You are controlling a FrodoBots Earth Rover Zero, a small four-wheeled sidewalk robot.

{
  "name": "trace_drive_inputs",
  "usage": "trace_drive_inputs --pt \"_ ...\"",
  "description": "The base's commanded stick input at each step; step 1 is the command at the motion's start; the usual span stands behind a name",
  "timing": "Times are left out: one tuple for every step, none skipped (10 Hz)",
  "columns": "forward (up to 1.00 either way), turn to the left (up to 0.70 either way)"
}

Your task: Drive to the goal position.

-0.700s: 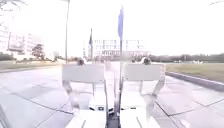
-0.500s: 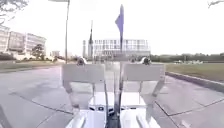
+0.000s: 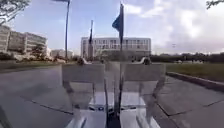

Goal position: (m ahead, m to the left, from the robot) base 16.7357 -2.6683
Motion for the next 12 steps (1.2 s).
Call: trace_drive_inputs --pt "0.0 0.0" --pt "0.0 0.0" --pt "0.0 0.0" --pt "0.0 0.0" --pt "0.0 0.0" --pt "0.0 0.0" --pt "0.0 0.0" --pt "-0.16 0.0" --pt "-0.32 0.0" --pt "-0.49 0.0" --pt "-0.65 0.0" --pt "-0.7 0.0"
